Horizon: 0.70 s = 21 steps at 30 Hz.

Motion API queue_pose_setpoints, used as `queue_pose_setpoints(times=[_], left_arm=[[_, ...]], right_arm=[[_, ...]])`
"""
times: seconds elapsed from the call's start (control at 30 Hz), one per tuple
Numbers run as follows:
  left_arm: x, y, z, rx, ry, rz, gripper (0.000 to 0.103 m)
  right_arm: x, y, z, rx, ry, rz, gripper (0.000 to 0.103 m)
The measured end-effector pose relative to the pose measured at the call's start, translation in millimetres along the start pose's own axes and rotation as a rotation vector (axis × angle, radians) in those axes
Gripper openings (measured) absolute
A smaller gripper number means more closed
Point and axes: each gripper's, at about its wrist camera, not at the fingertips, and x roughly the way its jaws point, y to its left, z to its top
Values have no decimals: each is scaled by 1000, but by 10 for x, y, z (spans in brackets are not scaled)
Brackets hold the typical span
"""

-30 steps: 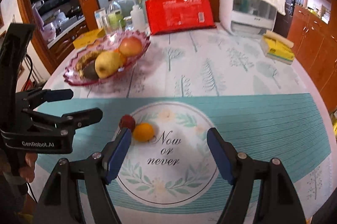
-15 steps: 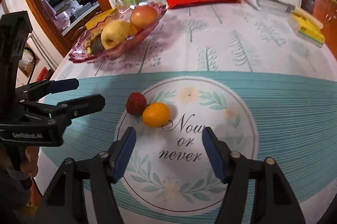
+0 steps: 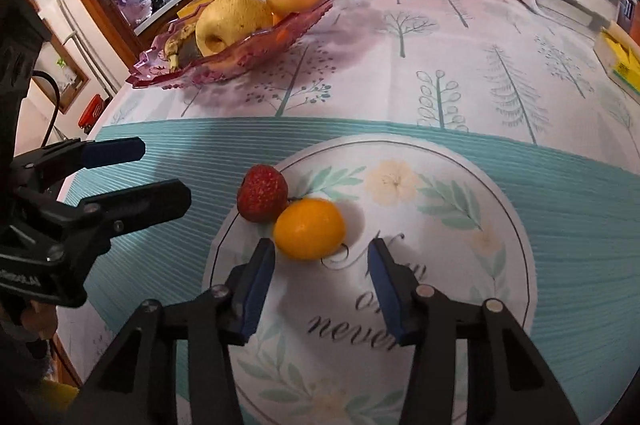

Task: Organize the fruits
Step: 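Grasp the red lychee with the left gripper while the right gripper grasps the orange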

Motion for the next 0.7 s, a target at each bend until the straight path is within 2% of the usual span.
queue_pose_setpoints(times=[0.1,0.17,0.33,0.5,0.57,0.7], left_arm=[[24,0,5,-9,6,-9,93],[47,-9,15,-11,11,-14,93],[101,-67,35,-4,20,-28,93],[212,-171,49,22,42,-43,93],[282,-216,49,31,57,-54,87],[426,-278,70,22,87,-77,82]], right_arm=[[28,23,34,-20,-7,1,47],[46,46,51,-40,-10,17,37],[29,83,43,-82,-25,-28,37],[-62,-86,14,-24,-44,-63,37],[-99,-162,-1,-6,-49,-73,37],[-174,-274,-43,21,-56,-89,37]])
